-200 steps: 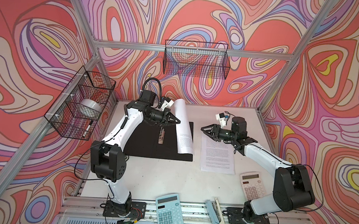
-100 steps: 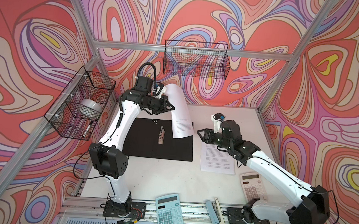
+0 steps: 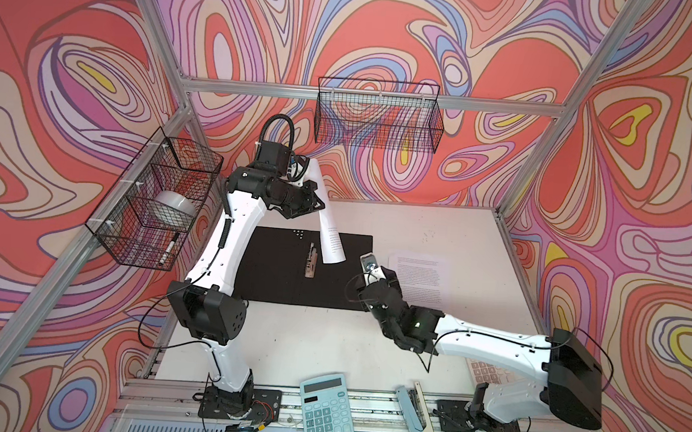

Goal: Put the files into the folder

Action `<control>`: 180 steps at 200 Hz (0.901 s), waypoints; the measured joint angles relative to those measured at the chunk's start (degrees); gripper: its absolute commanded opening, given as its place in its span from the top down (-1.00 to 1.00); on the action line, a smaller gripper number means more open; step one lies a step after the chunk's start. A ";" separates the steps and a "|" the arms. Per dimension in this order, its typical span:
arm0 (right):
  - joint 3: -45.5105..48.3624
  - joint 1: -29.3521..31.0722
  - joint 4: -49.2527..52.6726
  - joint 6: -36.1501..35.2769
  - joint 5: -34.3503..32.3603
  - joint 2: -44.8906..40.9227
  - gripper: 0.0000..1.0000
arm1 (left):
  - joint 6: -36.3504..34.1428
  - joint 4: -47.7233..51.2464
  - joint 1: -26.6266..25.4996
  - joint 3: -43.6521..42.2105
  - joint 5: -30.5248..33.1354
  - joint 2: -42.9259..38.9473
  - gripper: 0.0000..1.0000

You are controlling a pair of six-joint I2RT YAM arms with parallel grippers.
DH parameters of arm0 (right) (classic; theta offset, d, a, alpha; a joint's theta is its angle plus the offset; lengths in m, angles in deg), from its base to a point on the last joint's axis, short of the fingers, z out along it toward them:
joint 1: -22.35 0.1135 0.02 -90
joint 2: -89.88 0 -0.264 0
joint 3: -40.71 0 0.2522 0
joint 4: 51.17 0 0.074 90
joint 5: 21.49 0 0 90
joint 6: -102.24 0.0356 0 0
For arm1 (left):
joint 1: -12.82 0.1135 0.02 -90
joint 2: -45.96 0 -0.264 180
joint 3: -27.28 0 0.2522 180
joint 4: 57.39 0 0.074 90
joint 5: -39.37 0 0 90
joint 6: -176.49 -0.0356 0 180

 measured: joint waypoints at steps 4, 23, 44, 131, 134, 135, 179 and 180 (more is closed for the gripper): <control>-0.02 0.63 -0.92 -0.81 -0.83 0.76 -0.34 | 0.07 0.00 0.02 -0.15 -0.15 -0.39 1.00; -0.02 2.95 -5.05 -4.42 -4.24 3.76 -0.34 | 0.79 -0.42 0.26 -1.33 -1.51 -2.27 1.00; -0.22 4.68 -9.77 -8.33 -7.21 5.73 -0.34 | 1.84 -1.46 0.76 -3.96 -3.48 -4.35 1.00; -2.91 6.10 -35.06 -28.55 -13.05 15.54 -0.37 | 9.90 -8.28 2.32 -16.04 -13.14 -9.11 1.00; -3.04 6.10 -35.93 -29.53 -13.27 15.85 -0.37 | 10.10 -8.50 2.34 -16.24 -13.46 -9.18 1.00; -3.06 6.10 -36.17 -29.70 -13.33 15.91 -0.37 | 10.19 -8.52 2.36 -16.28 -13.57 -9.20 1.00; -3.48 6.14 -45.66 -39.01 -15.47 18.12 -0.38 | 11.93 -10.82 3.13 -18.10 -17.35 -9.25 1.00; -3.48 6.14 -45.72 -39.10 -15.52 18.12 -0.38 | 11.93 -10.84 3.17 -18.12 -17.40 -9.25 1.00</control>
